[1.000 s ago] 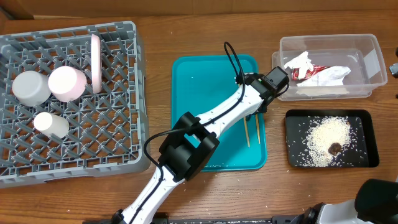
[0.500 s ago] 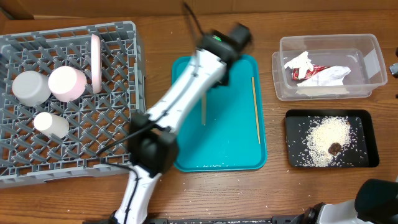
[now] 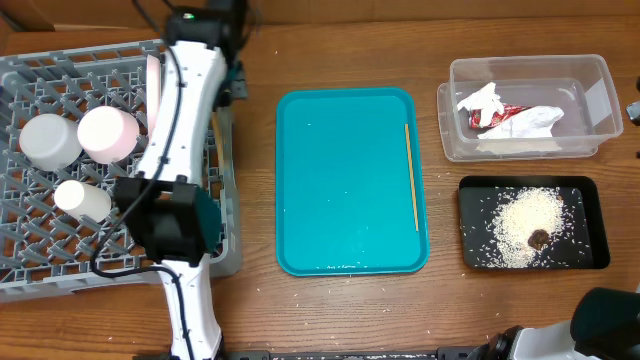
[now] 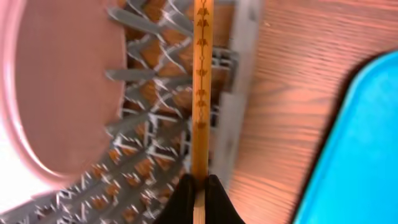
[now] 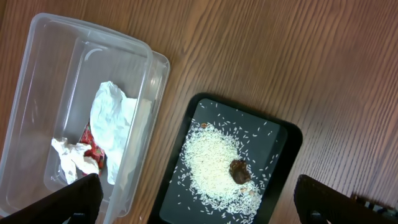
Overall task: Sort waste into correct bins and load items into the dishwasher
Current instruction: 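Carry the chopstick left and insert it at the rack's right edge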
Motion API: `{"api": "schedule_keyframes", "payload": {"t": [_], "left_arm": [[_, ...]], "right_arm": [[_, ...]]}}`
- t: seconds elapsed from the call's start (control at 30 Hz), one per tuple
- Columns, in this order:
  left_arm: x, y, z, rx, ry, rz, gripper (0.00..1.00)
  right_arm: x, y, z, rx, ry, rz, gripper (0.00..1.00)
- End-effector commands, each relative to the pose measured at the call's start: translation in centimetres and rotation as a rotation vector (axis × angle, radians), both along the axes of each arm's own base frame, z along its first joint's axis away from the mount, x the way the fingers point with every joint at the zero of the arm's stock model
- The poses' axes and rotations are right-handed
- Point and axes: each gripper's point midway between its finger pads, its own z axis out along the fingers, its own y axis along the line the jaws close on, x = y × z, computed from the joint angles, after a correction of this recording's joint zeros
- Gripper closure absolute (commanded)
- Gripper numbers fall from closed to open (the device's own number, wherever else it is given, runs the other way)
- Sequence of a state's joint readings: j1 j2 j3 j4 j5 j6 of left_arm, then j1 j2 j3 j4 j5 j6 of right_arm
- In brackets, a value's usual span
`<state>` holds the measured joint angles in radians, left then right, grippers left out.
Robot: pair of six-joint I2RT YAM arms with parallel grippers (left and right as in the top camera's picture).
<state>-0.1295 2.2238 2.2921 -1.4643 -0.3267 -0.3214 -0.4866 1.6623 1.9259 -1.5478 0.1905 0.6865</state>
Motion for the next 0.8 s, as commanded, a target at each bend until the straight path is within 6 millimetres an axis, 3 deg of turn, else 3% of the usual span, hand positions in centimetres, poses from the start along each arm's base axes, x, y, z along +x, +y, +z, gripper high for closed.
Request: {"api": "schedule_keyframes", "payload": {"t": [0.0,0.37,0.43,0.47,0.5,0.53,0.7,0.77], "left_arm": [[0.5,0.5,-0.3,-0.048,0.014,-0.077,0.96],[1.2,2.0,-0.7,-0.03,0.012,-0.098,0.89],[1.2,2.0,-0.7,-0.029,0.014,-0.098,0.73],[1.2,2.0,-0.7,-0.029,0.013,-0.098,0.56],[1.2,2.0,-0.7,-0.029,0.013,-0.098,0.26],[1.2,2.0,-0.7,-0.029,0.013,-0.098,0.14],[1.1,1.9,-0.7,-0.032,0.016,-0.098,0.15],[0.9,0.9,-0.9,-0.069,0.024,-0.114,0.17]], "right_arm": [[0.1,-0.3,0.7,-0.02,-0.015,-0.002,0.0],[0.1,-0.3,0.7,-0.02,-0.015,-0.002,0.0],[0.1,-0.3,0.7,-0.02,-0.015,-0.002,0.0],[0.1,-0.3,0.7,-0.02,-0.015,-0.002,0.0],[0.1,-0.3,0.7,-0.02,-0.015,-0.002,0.0],[0.1,-0.3,0.7,-0.02,-0.015,-0.002,0.0],[0.1,-0.3,0.7,-0.02,-0.015,-0.002,0.0],[0.1,-0.3,0.7,-0.02,-0.015,-0.002,0.0]]}}
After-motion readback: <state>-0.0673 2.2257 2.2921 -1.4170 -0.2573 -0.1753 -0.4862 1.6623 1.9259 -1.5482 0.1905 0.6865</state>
